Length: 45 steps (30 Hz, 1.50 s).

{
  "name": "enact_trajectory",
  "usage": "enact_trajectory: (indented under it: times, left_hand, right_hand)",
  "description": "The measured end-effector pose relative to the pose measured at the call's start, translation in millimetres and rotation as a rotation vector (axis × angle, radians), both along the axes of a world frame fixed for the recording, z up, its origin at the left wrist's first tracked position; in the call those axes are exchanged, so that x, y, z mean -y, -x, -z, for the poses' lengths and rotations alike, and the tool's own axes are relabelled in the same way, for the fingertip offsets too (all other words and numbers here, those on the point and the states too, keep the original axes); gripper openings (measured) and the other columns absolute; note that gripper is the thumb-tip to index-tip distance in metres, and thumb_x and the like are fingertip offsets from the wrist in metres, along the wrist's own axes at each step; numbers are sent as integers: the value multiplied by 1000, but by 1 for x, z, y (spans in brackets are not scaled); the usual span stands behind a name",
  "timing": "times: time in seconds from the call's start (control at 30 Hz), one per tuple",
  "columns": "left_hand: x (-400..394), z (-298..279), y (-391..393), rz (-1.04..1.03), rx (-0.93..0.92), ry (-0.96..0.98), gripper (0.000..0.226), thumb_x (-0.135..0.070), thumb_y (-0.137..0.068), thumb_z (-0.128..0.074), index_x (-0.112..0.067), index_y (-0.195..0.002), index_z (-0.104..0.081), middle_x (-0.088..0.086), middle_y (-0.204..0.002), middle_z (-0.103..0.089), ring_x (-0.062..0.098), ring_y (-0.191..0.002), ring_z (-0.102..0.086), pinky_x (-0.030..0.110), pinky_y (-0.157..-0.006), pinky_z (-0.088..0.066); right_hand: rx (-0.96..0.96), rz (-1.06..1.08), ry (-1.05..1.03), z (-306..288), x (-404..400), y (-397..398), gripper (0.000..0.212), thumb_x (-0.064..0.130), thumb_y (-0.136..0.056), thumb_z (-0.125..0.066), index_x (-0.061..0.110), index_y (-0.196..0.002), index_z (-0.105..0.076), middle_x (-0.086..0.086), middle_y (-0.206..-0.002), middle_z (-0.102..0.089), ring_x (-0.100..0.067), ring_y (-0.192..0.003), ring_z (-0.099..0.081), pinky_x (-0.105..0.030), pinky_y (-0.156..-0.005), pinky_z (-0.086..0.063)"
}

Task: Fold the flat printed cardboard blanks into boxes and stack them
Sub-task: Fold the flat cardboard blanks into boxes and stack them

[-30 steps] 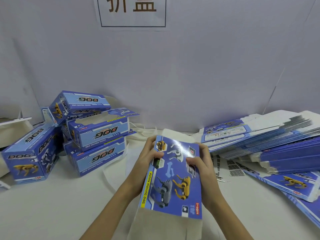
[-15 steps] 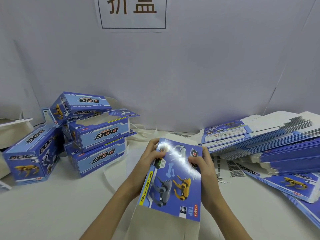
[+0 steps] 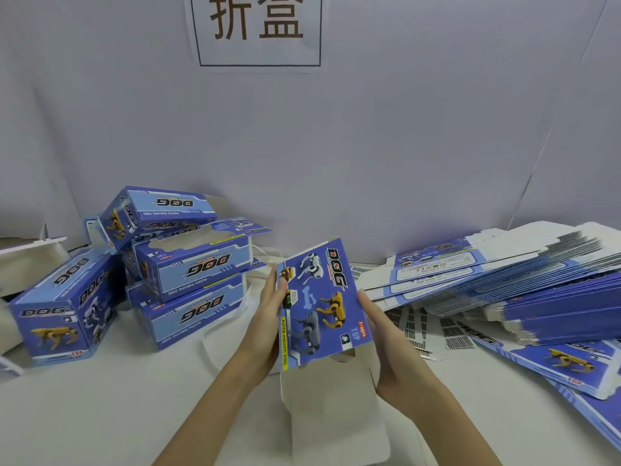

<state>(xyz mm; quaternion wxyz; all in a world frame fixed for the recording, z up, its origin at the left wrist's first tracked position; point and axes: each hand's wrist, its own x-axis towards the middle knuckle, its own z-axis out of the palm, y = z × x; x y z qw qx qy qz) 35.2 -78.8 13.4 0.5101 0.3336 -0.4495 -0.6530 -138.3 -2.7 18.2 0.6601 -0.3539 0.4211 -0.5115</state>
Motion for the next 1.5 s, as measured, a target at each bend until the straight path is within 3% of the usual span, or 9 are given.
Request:
enact_trajectory:
  times: [0.27, 0.47, 0.67, 0.9, 1.0, 1.13, 1.2, 1.37, 1.5]
  left_hand:
    - [7, -6, 2, -40, 405, 324, 53, -55, -93, -54, -42, -144, -48, -23, -125, -65, -12, -103, -67, 5, -72, -50]
    - [6, -11, -8, 209, 167, -51, 110, -86, -47, -79, -36, -142, -53, 4, -126, -69, 23, -103, -75, 41, -72, -63]
    - [6, -8, -19, 356, -166, -230, 81, -80, -89, -43, -23, -144, -61, 13, -141, -65, 30, -117, -67, 47, -94, -56]
    - [3, -7, -20, 141, -367, -254, 52, -59, -89, -60, -23, -124, -73, 5, -118, -70, 28, -102, -68, 40, -95, -56]
    - [10, 6, -13, -28, -506, -161, 21, -19, -109, -42, -10, -116, -59, 0, -90, -78, 21, -78, -75, 26, -64, -61]
    - [6, 5, -5, 39, -208, -132, 42, -5, -103, -41, -7, -87, -79, 9, -73, -76, 21, -58, -73, 23, -47, -55]
    - [8, 0, -5, 112, -113, -149, 35, -10, -103, -42, -14, -119, -73, 10, -94, -79, 25, -76, -75, 31, -65, -60]
    - [11, -1, -9, -56, 118, 40, 59, -63, -90, -61, -49, -146, -46, -19, -118, -74, 14, -113, -70, 41, -95, -55]
    - [8, -1, -10, -30, 166, 32, 62, -56, -82, -78, -43, -138, -56, -8, -127, -73, 23, -107, -76, 38, -81, -62]
  right_hand:
    - [-26, 336, 286, 14, 10, -1, 51, 46, -91, -69, 22, -136, -61, -6, -123, -77, -30, -110, -76, -49, -87, -65]
    - [-424, 319, 481, 17, 6, -11, 49, 44, -100, -59, 43, -149, -52, 22, -136, -67, -6, -130, -62, -33, -99, -57]
    - [-576, 265, 470, 15, -1, -12, 46, 46, -94, -66, 47, -139, -61, 26, -145, -60, 4, -135, -53, -39, -110, -50]
    - [-491, 406, 347, 14, -2, -15, 62, 49, -88, -70, 43, -146, -49, 14, -148, -55, -1, -134, -55, -40, -112, -51]
    - [-223, 314, 109, 7, 12, -11, 62, 42, -100, -64, 24, -156, -46, 1, -124, -76, -14, -101, -77, -35, -90, -62]
    - [16, 216, 49, 2, 7, 0, 37, 28, -105, -60, 14, -140, -63, -9, -95, -82, -22, -72, -80, -30, -59, -62]
    - [-16, 236, 69, -4, 6, 4, 30, 18, -104, -61, 15, -133, -65, -10, -99, -80, -27, -72, -78, -26, -51, -59]
    - [-290, 237, 59, -8, 20, 15, 56, -7, -104, -46, 10, -157, -35, -8, -108, -68, -10, -75, -74, -15, -57, -53]
    - [-324, 30, 184, 1, 15, 7, 51, -2, -107, -45, 10, -156, -36, -14, -116, -75, -8, -93, -78, -15, -60, -53]
